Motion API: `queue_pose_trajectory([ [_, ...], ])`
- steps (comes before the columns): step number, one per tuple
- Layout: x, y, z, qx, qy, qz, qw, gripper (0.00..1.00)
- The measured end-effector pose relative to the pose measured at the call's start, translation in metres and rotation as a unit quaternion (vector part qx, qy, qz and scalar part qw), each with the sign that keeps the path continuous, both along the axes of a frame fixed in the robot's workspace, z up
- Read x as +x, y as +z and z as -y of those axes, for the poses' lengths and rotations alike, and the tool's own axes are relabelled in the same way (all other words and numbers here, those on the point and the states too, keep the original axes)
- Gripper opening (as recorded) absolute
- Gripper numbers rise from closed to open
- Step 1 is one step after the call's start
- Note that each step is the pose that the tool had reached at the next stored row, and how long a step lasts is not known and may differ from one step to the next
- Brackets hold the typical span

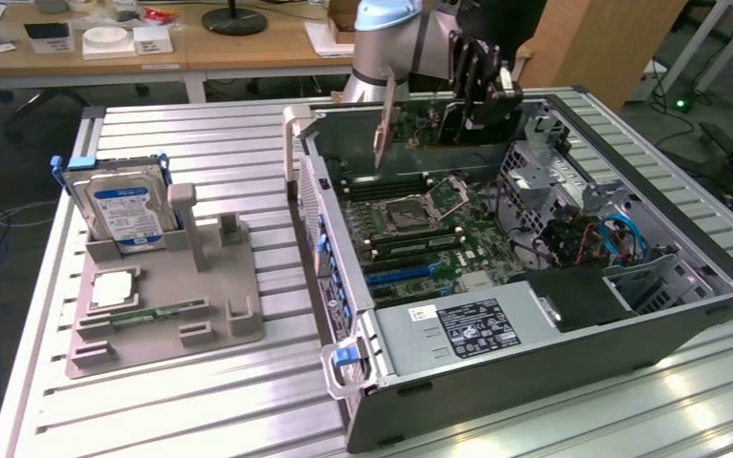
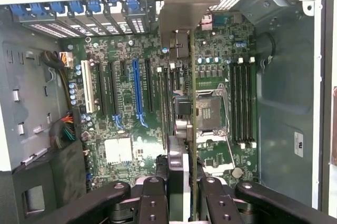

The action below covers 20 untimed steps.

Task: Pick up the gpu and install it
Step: 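Insert the gpu into the slot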

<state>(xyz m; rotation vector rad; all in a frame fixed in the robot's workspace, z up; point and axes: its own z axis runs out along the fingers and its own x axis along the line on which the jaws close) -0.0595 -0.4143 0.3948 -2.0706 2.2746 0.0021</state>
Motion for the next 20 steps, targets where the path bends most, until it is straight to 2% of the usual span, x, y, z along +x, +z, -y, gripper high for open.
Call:
queue_pose_trajectory([
  [7, 0.0001, -0.0069, 0.0014, 0.0000, 0.001, 0.0000, 1.0000, 0.28],
  [12, -0.0015, -0.0081, 0.0017, -0.0001, 0.001, 0.0002, 1.0000, 0.28],
  [13, -0.0030, -0.0081, 0.0016, -0.0009, 0.001, 0.0001, 1.0000, 0.28],
  [14, -0.0030, -0.0081, 0.0016, -0.0038, 0.001, 0.0000, 1.0000, 0.28],
  [15, -0.0030, -0.0080, 0.0017, -0.0085, 0.001, 0.0000, 1.0000, 0.28],
  [16, -0.0030, -0.0080, 0.0017, -0.0116, 0.001, 0.0001, 0.9999, 0.28],
  [20, -0.0030, -0.0095, 0.0018, -0.0122, 0.001, -0.0010, 0.9999, 0.28],
])
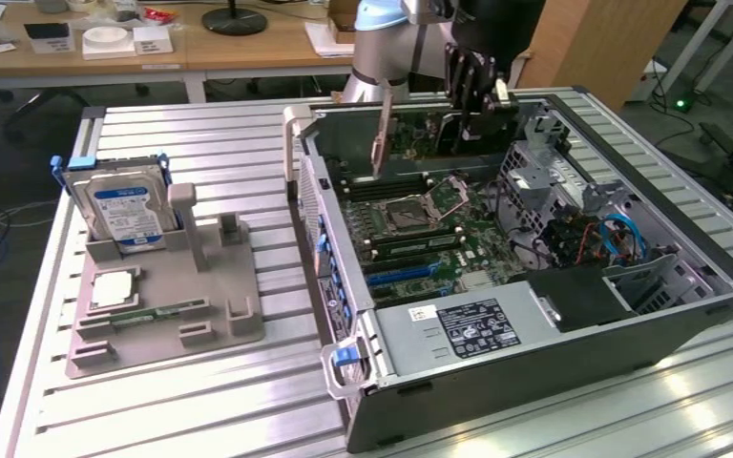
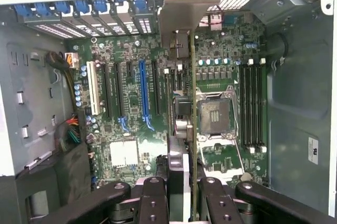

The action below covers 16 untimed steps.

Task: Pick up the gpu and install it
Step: 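Insert the gpu into the slot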

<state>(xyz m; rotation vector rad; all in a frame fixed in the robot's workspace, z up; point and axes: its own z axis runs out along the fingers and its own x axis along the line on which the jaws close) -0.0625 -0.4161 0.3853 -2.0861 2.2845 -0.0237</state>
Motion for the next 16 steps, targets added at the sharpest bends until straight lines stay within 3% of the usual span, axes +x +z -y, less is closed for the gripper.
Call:
queue_pose_trajectory([
  [7, -0.0005, -0.0016, 0.0003, 0.0001, 0.003, -0.0009, 1.0000, 0.28],
  [13, -0.0004, -0.0078, 0.0003, -0.0001, 0.042, -0.0012, 0.9991, 0.28],
  [16, -0.0003, -0.0094, 0.0006, -0.0014, 0.044, -0.0045, 0.9990, 0.28],
])
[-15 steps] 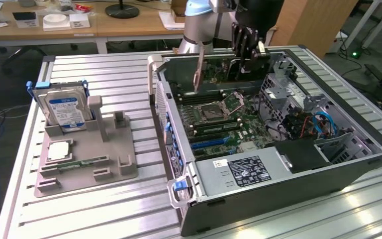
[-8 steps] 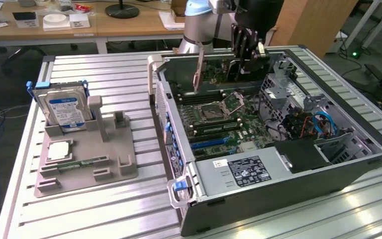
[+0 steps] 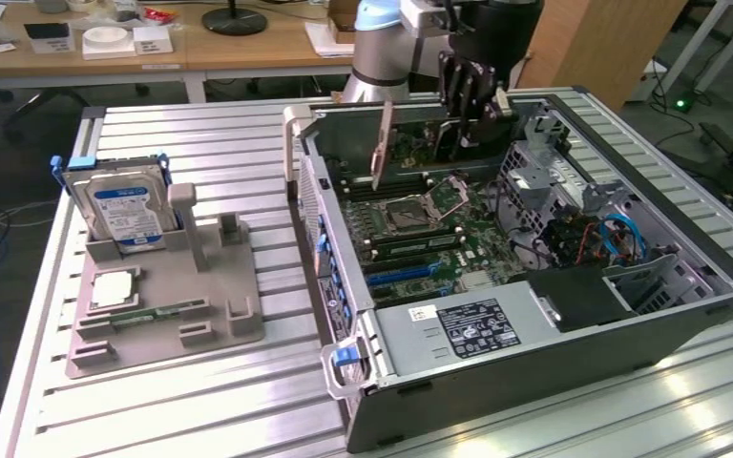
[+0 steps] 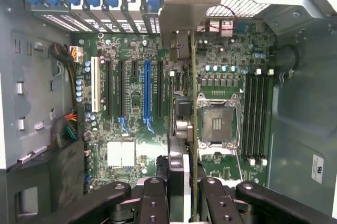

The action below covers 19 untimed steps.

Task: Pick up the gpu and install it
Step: 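Insert the gpu into the slot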

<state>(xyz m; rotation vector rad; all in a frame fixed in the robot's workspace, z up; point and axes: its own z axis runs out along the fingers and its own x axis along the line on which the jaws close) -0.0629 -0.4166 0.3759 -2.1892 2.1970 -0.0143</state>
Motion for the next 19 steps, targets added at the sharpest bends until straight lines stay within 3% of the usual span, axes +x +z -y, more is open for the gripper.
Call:
queue_pose_trajectory([
  [3, -0.001, -0.0034, 0.0003, 0.0000, -0.002, -0.0015, 1.0000, 0.28],
  [12, -0.003, -0.0139, 0.0010, -0.0002, -0.024, -0.0015, 0.9997, 0.28],
  [14, -0.004, -0.0160, 0.0010, -0.0022, -0.025, -0.0015, 0.9997, 0.28],
  [19, -0.004, -0.0208, 0.0011, -0.0117, -0.026, -0.0012, 0.9996, 0.28],
])
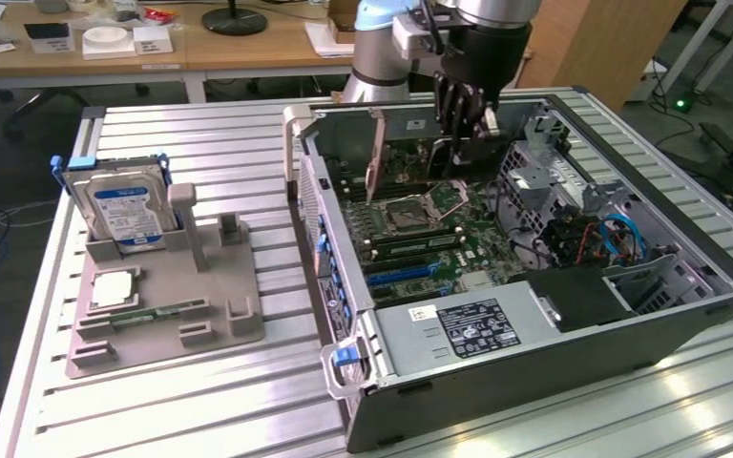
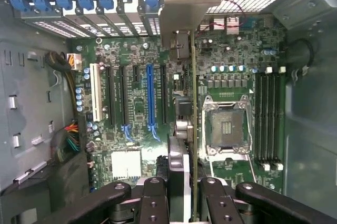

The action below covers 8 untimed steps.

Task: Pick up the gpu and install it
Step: 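Insert the gpu into the slot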

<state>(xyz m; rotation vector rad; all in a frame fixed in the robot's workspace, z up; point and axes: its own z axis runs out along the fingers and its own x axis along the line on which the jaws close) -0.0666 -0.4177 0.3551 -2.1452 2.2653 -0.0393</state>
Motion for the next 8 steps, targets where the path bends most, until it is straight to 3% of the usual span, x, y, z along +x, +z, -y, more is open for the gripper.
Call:
queue_pose_trajectory([
  [3, -0.0008, -0.0031, 0.0000, -0.0028, -0.002, 0.0003, 1.0000, 0.28],
  [8, -0.0028, -0.0057, 0.0014, -0.0030, -0.007, 0.0002, 1.0000, 0.28],
])
